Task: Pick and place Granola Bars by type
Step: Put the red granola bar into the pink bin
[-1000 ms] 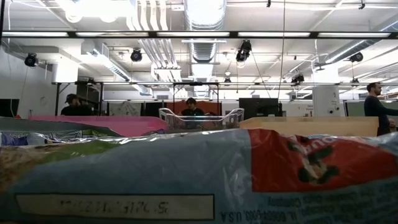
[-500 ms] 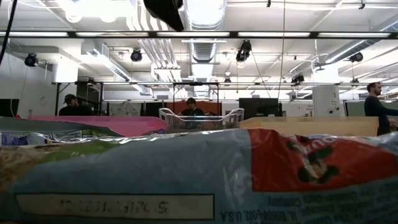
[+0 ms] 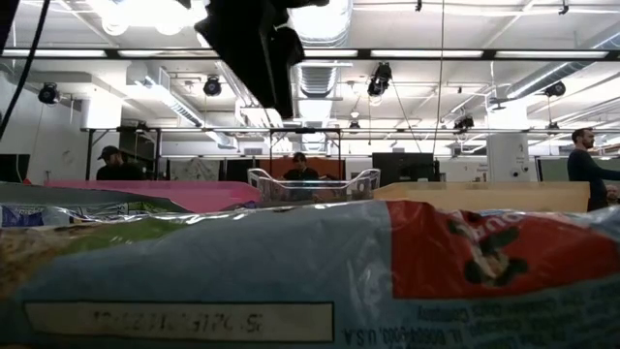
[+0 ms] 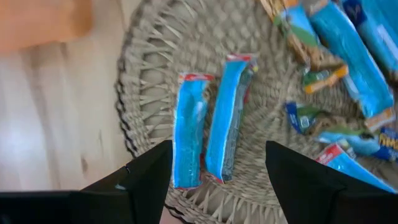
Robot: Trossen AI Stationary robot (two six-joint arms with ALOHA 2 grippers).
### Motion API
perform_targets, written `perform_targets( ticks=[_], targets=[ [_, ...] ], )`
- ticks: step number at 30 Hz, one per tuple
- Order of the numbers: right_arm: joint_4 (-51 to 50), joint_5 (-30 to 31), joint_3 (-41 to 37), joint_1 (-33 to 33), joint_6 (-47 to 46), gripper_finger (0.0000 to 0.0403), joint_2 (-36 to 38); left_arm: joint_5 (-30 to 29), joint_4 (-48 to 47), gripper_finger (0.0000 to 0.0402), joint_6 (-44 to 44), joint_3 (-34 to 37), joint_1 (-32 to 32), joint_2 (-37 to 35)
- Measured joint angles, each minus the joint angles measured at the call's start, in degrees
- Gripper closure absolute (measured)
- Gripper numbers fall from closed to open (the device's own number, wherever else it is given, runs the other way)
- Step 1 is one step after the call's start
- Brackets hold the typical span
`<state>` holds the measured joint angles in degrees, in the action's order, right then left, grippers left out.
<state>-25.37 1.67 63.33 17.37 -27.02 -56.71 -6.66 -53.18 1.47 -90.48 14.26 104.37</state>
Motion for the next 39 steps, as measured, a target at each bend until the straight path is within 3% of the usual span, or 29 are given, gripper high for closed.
perform_targets(
  ticks=[23,39],
  targets=[
    [-1.52,-0.02,-0.60,-0.01,-0.47,0.0394,0.02,2.70,4.71,0.0164,-1.67,8.09,-0.01,2.83],
    [-1.50,0.02,-0.79,-0.02,-1.49,0.0394,0.02,4.46,7.12,0.0164,-4.52,8.41,-0.33,3.77]
  ],
)
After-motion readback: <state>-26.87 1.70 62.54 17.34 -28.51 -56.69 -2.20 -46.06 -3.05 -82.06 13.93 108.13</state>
